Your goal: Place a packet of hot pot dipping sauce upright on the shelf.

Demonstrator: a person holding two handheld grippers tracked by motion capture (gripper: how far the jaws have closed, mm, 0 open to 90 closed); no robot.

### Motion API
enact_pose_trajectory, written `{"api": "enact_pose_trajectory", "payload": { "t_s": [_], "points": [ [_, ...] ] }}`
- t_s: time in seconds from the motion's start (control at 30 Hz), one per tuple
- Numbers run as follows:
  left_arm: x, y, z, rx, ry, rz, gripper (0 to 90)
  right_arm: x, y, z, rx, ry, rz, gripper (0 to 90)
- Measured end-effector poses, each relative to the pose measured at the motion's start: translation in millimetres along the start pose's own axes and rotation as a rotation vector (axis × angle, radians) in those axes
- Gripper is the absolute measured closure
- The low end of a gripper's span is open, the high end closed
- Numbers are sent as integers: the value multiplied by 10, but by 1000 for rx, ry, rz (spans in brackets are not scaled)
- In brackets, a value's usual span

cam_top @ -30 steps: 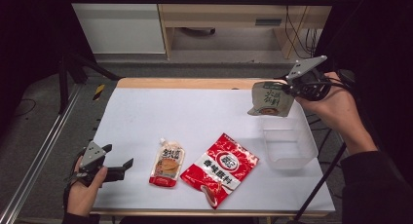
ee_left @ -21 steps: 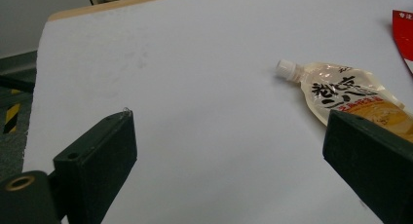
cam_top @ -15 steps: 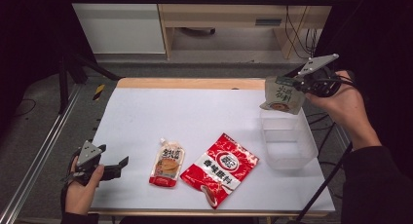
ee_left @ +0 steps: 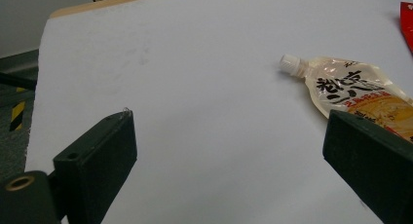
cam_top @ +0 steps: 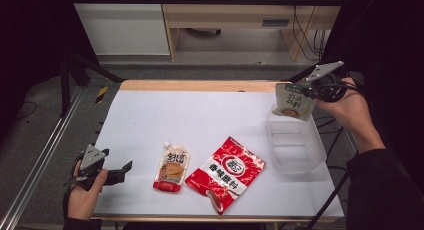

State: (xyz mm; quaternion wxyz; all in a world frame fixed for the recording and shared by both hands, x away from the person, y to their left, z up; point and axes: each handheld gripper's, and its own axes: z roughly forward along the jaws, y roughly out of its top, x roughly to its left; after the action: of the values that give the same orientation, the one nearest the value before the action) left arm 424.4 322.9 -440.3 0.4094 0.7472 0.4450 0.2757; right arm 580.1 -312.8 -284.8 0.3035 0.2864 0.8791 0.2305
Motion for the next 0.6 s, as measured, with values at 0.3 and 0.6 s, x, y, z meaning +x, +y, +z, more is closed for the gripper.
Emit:
{"api": "enact_pose_trajectory", "payload": {
  "t_s": [0.3,0.6],
  "points": [
    [-14,3,4,2,-3,7,54,17,-15,193,18,53,-18,900],
    [-32,12,19,7,-10,17,50,23,-86,397,36,95,15,900]
  ]
}}
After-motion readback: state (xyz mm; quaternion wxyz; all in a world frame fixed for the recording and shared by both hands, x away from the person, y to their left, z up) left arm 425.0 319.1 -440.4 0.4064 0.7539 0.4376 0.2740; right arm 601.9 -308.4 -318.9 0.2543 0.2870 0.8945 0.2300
